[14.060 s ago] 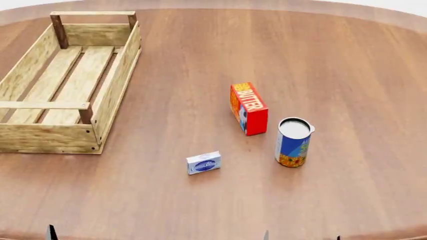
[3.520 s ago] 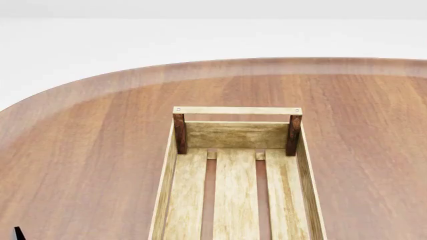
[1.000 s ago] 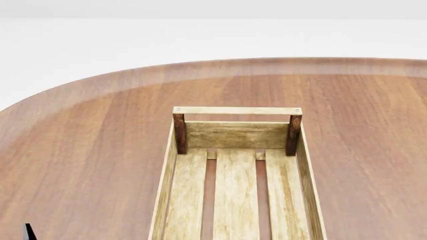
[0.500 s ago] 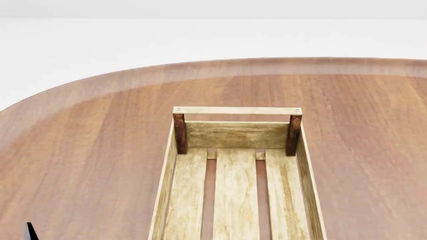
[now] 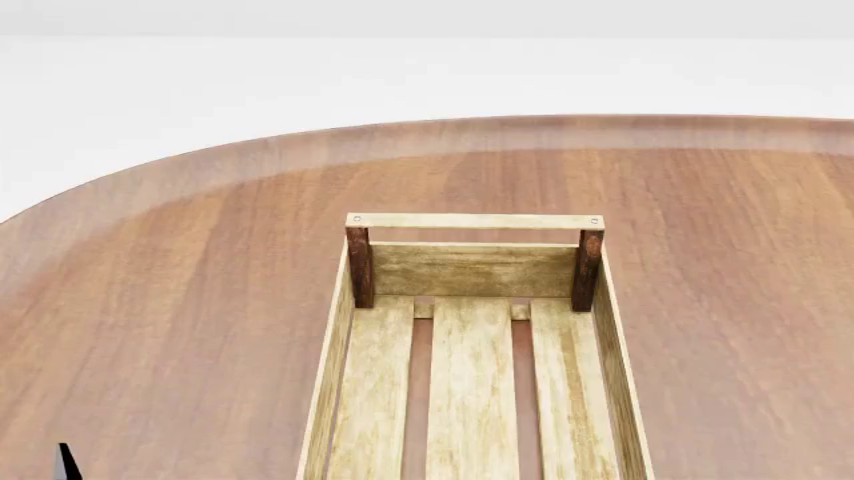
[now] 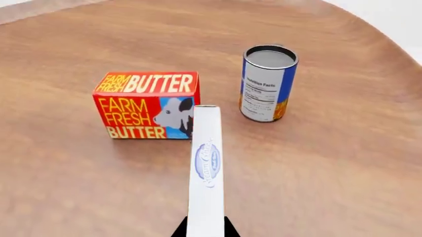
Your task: Pick up the cream cheese and put it in the tray.
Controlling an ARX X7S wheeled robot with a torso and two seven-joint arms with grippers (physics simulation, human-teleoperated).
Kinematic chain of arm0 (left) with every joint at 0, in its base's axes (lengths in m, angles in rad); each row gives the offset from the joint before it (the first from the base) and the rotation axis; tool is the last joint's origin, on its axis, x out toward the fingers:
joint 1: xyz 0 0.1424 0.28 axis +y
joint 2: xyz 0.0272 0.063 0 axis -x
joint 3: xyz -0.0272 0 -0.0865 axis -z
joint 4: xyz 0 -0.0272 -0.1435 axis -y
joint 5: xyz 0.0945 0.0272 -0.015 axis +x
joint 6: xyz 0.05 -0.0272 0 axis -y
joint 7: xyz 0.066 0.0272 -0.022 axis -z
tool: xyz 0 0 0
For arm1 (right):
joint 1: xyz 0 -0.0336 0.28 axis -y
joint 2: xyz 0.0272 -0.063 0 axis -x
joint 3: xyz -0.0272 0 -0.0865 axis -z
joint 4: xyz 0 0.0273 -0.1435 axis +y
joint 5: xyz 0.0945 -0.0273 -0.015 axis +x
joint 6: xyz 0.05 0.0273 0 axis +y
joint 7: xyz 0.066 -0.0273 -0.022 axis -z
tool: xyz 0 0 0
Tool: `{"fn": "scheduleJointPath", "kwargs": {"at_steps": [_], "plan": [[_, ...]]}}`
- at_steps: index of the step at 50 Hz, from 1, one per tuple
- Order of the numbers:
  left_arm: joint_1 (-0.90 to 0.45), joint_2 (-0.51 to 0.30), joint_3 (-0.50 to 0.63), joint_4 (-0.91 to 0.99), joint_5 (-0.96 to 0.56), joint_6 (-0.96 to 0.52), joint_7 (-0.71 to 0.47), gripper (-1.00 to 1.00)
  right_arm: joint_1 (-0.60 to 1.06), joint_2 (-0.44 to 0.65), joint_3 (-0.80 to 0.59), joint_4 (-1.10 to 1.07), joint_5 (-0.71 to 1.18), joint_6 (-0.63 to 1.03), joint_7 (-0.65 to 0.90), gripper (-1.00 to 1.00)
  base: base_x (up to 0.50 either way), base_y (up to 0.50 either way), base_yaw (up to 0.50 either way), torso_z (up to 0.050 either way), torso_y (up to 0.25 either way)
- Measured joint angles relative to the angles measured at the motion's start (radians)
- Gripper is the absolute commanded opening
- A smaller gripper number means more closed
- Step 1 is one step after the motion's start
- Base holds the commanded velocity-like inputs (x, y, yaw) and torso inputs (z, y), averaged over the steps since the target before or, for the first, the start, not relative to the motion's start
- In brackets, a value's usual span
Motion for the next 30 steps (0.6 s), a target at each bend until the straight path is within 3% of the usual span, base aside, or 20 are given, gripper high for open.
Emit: {"fn": "scheduleJointPath", "kwargs": {"at_steps": [30], "plan": [[-0.005, 0.001, 0.002, -0.007, -0.002, -0.002, 0.001, 1.0, 0.107, 0.078, -0.17, -0.168, -0.179, 0.098, 0.044, -1.0, 0.0, 0.0, 0.0, 0.0, 0.0]]}}
